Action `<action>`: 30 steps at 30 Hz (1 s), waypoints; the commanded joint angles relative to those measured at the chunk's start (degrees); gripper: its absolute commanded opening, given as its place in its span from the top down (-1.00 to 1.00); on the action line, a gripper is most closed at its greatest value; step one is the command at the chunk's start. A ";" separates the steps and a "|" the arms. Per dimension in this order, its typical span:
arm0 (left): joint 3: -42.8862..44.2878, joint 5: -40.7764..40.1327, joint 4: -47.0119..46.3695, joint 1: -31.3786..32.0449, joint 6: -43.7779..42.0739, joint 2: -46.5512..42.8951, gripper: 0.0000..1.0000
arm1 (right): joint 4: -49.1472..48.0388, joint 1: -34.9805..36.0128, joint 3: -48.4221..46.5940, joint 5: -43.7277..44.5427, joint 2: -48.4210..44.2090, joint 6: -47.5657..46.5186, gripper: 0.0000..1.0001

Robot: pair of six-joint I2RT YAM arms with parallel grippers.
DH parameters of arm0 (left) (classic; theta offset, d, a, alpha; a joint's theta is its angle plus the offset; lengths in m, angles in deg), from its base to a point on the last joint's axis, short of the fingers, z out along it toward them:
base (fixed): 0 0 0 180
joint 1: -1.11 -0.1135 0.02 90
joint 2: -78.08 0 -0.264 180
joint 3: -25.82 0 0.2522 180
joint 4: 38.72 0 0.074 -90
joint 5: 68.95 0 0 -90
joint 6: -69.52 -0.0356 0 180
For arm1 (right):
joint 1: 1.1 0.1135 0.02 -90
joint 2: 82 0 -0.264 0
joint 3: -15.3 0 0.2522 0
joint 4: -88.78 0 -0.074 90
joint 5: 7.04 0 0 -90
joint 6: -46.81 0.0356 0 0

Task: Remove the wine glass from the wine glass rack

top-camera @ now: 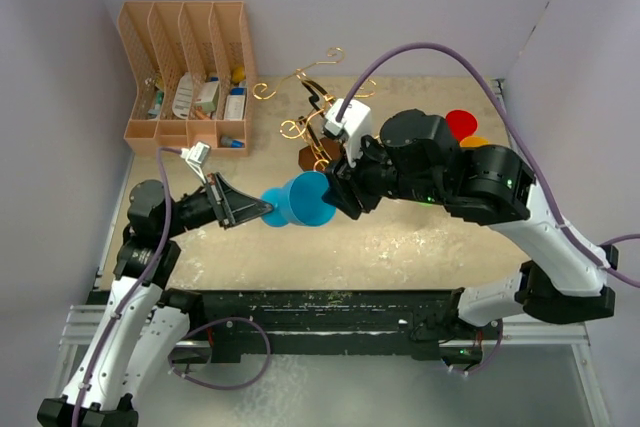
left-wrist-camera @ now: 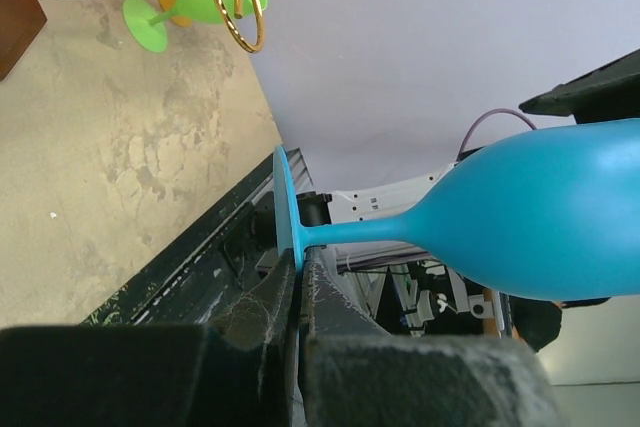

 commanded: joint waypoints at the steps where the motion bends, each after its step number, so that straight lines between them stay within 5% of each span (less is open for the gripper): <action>1: 3.04 1.45 -2.45 -0.37 -0.32 -0.80 1.00 | -3.38 -0.64 1.03 1.53 0.61 0.98 0.04; 5: 3.06 1.74 -2.83 -0.37 0.16 -1.16 1.00 | -5.14 -0.94 1.83 3.13 1.54 2.18 0.42; 8: 2.90 1.75 -2.60 -0.37 0.21 -1.47 1.00 | -4.35 -1.33 0.03 4.80 2.28 2.68 1.00; 14: 2.86 1.49 -1.80 -0.37 0.18 -1.85 1.00 | -1.90 -3.23 -1.28 9.55 -0.63 3.12 1.00; 18: 3.26 0.85 0.24 -0.37 -1.39 -1.56 0.38 | 0.44 -3.88 -0.09 8.71 -3.02 4.35 1.00; 22: 3.91 0.00 3.48 -0.37 -3.67 -1.15 0.02 | 3.02 -3.96 2.72 10.30 -7.48 6.89 1.00; 30: 7.94 -3.48 13.25 -0.38 -12.36 0.54 -0.14 | 10.20 -3.99 12.76 15.78 -16.11 14.75 1.00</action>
